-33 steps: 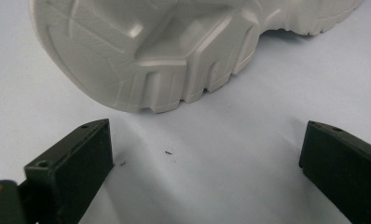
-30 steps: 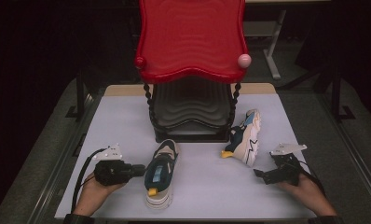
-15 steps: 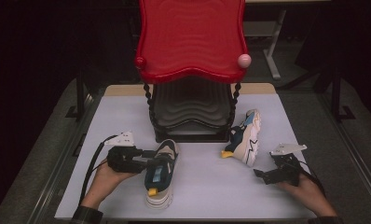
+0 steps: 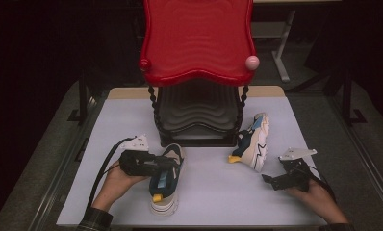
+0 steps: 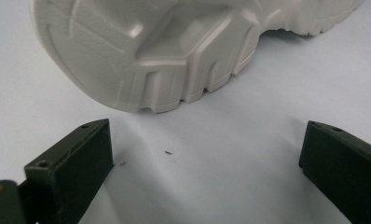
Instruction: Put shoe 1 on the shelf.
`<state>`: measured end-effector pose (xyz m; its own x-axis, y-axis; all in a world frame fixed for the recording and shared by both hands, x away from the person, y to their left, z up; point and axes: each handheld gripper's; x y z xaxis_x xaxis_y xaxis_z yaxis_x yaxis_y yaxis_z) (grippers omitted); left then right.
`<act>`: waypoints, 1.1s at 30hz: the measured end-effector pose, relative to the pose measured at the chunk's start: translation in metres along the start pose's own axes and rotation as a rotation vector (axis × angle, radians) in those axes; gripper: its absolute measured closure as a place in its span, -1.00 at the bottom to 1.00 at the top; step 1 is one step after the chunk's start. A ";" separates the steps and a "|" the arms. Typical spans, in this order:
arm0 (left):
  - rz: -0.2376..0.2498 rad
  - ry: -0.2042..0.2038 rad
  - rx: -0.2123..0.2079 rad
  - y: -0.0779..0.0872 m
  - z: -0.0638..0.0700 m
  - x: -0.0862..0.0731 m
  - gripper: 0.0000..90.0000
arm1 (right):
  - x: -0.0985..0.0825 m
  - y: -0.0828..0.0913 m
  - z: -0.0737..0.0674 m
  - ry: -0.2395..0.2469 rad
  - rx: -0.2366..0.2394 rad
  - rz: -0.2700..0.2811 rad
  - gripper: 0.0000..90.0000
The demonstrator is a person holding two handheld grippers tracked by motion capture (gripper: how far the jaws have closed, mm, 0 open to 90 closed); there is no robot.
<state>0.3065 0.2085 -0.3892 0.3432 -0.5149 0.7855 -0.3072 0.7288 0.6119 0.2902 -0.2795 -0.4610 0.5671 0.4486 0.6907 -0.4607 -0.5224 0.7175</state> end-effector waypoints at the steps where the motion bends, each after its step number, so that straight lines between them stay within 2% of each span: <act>1: -0.002 -0.003 0.002 0.000 0.001 0.000 0.49 | 0.000 0.000 0.000 0.000 0.000 0.000 -0.95; 7: 0.001 -0.015 0.012 0.000 0.001 0.001 0.58 | 0.000 0.000 0.000 0.000 0.000 0.000 -0.95; 8: 0.019 -0.006 -0.007 0.003 0.000 0.001 0.63 | 0.000 0.000 0.000 0.000 0.000 0.000 -0.95; 15: 0.074 0.020 -0.022 0.010 0.000 -0.001 0.66 | 0.000 0.000 0.000 0.000 0.000 0.000 -0.95; 24: 0.110 0.035 -0.021 0.029 0.003 -0.003 0.67 | 0.000 0.000 0.000 0.000 -0.001 0.000 -0.95; 33: 0.144 0.054 0.007 0.055 0.002 -0.007 0.67 | 0.000 0.000 0.000 0.000 -0.001 0.000 -0.95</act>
Point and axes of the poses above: each handheld gripper's, and its own axes: y roughly backward along the jaws, x roughly out of its top, z roughly to its right, and after that the axes turned 5 degrees about x, right-handed
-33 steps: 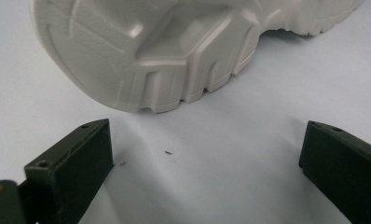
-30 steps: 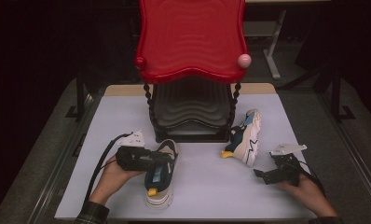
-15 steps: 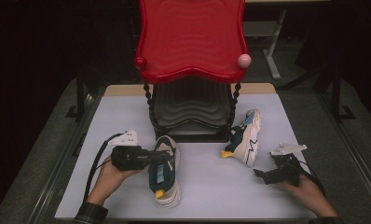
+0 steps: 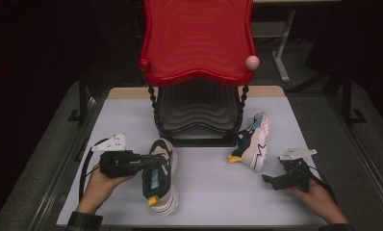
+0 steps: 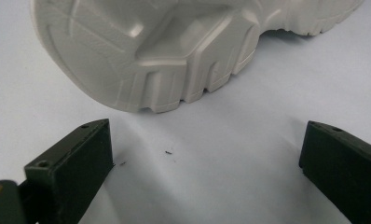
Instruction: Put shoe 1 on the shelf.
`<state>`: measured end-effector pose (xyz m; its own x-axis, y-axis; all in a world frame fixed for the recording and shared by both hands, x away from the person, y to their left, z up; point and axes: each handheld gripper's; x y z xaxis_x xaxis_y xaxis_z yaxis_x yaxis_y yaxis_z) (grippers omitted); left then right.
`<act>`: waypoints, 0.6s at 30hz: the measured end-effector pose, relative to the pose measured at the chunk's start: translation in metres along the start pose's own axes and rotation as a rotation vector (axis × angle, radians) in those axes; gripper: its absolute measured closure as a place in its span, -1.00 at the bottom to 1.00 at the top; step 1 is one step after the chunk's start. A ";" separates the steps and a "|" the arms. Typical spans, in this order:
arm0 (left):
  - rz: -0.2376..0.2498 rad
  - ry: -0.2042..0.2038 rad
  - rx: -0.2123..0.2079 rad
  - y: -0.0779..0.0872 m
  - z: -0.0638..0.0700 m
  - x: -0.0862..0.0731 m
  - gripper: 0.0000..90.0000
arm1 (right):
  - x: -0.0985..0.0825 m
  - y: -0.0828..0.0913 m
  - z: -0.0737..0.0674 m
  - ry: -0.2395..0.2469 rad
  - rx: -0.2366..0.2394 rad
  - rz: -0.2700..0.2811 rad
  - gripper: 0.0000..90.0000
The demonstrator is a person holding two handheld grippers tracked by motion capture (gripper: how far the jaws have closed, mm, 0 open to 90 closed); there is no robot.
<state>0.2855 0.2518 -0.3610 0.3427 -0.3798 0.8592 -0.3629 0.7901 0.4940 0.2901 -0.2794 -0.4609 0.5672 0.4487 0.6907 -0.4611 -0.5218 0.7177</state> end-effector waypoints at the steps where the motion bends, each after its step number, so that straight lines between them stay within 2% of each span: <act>1: 0.002 0.000 0.008 0.003 -0.001 0.000 0.67 | 0.000 0.000 0.000 0.000 0.000 0.000 -0.95; 11: 0.023 0.020 0.058 0.030 -0.009 0.000 0.68 | 0.000 0.000 0.000 0.000 0.000 0.000 -0.95; 13: 0.037 0.022 0.074 0.040 -0.013 0.004 0.68 | 0.000 0.000 0.000 0.000 0.000 0.000 -0.95; 16: 0.045 0.023 0.085 0.045 -0.015 0.008 0.68 | 0.000 0.000 0.000 0.000 0.000 0.000 -0.95; 18: 0.051 0.015 0.099 0.052 -0.017 0.016 0.68 | 0.000 0.000 0.000 0.000 0.000 0.000 -0.95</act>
Point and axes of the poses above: each handheld gripper's, and its own axes: y roughly backward along the jaws, x roughly out of its top, z roughly to its right, and after that the axes turned 5 degrees about x, right-handed
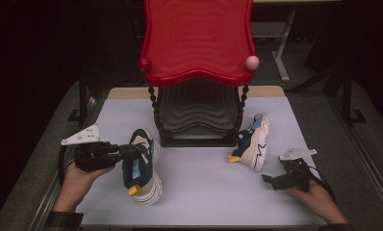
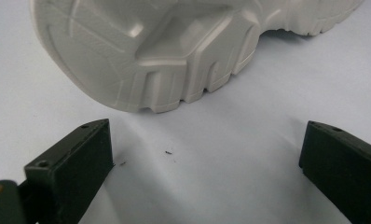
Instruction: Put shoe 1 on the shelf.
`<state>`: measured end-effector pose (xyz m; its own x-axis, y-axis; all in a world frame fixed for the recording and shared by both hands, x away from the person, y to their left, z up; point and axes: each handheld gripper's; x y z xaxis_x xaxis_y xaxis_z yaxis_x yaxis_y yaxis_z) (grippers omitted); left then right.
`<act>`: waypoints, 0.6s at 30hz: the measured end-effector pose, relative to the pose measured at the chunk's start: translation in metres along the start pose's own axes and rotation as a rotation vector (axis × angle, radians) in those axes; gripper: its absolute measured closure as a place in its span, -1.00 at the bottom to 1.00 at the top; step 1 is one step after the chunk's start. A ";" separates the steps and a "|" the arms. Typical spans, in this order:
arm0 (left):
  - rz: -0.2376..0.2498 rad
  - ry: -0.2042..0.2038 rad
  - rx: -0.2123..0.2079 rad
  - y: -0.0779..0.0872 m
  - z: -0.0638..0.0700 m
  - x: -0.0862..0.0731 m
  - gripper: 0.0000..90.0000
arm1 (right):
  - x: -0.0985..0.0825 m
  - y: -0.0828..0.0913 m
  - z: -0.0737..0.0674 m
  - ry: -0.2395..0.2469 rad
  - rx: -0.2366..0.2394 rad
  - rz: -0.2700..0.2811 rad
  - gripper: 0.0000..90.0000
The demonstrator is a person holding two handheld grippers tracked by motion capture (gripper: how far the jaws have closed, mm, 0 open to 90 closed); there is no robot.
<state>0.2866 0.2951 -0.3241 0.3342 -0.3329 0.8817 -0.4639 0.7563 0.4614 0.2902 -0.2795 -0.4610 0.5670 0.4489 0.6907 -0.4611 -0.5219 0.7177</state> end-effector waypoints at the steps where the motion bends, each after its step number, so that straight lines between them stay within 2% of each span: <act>1: 0.000 0.000 0.000 0.000 0.000 0.000 0.68 | 0.000 0.000 0.000 0.000 0.000 0.000 -0.95; 10: 0.045 -0.011 0.023 0.014 -0.012 0.035 0.69 | 0.000 0.000 0.000 0.000 0.000 0.000 -0.95; 11: 0.045 -0.011 0.023 0.014 -0.012 0.035 0.69 | 0.000 0.000 0.000 0.000 0.000 0.000 -0.95; 12: 0.049 -0.018 0.028 0.015 -0.014 0.043 0.69 | 0.000 0.000 0.000 0.000 0.000 0.000 -0.95; 18: 0.068 -0.037 0.046 0.022 -0.020 0.063 0.69 | 0.000 0.000 0.000 -0.001 -0.001 0.001 -0.95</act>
Point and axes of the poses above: each handheld gripper's, and its own axes: y roughly backward along the jaws, x roughly out of its top, z roughly to its right, and after that the axes turned 5 degrees about x, right-handed
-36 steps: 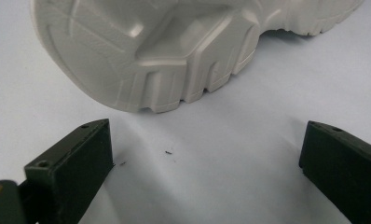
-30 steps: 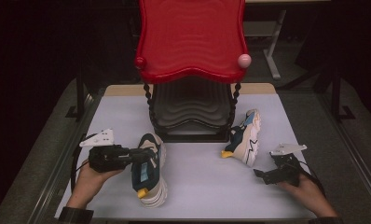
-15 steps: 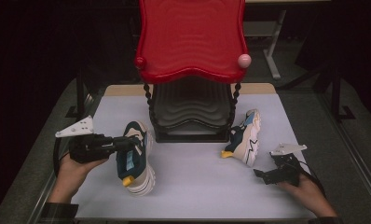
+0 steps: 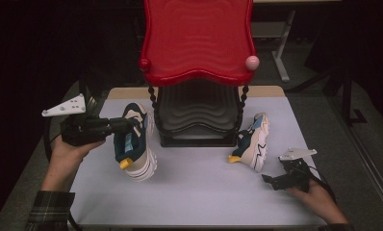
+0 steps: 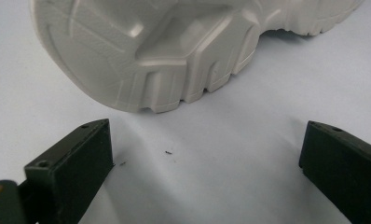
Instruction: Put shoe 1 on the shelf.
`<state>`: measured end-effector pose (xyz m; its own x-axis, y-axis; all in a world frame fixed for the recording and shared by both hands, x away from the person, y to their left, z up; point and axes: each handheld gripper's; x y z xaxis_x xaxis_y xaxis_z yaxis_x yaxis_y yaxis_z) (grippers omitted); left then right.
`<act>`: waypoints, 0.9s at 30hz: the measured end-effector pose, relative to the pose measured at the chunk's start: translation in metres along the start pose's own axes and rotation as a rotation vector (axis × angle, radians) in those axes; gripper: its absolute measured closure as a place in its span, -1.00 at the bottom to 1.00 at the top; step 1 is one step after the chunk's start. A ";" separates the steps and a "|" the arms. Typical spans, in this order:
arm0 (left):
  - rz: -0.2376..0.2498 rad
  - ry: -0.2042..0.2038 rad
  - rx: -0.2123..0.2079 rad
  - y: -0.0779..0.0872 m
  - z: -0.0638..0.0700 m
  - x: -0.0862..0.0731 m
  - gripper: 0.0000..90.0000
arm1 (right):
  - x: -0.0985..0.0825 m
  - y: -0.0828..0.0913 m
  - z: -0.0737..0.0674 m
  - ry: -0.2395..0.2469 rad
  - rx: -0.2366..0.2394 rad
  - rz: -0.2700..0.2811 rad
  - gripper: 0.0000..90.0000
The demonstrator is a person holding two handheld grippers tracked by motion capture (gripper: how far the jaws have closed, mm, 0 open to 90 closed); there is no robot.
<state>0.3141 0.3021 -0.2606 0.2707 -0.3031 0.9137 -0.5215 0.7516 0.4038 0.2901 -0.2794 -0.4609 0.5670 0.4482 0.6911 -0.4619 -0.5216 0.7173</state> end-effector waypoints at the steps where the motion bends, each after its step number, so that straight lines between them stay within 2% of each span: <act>1: 0.000 0.000 0.000 0.000 0.000 0.000 0.69 | 0.000 0.000 0.000 0.000 0.000 0.000 -0.95; 7: 0.016 -0.025 0.023 0.008 -0.006 0.024 0.69 | 0.000 0.000 0.000 -0.001 0.003 -0.001 -0.95; 12: 0.025 -0.039 0.034 0.013 -0.008 0.036 0.70 | 0.000 0.000 0.000 -0.002 0.004 0.000 -0.95; 26: 0.072 -0.089 0.096 0.040 -0.016 0.090 0.71 | 0.000 0.000 0.000 -0.002 0.002 -0.001 -0.95; 27: 0.072 -0.089 0.096 0.040 -0.016 0.090 0.71 | 0.000 0.000 0.000 -0.002 0.002 -0.001 -0.95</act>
<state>0.3309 0.3143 -0.1626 0.1592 -0.3046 0.9391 -0.6131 0.7151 0.3359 0.2898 -0.2794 -0.4608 0.5687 0.4474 0.6902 -0.4602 -0.5225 0.7178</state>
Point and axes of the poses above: each handheld gripper's, and its own axes: y roughly backward along the jaws, x roughly out of its top, z roughly to its right, and after that the axes turned 5 degrees about x, right-handed
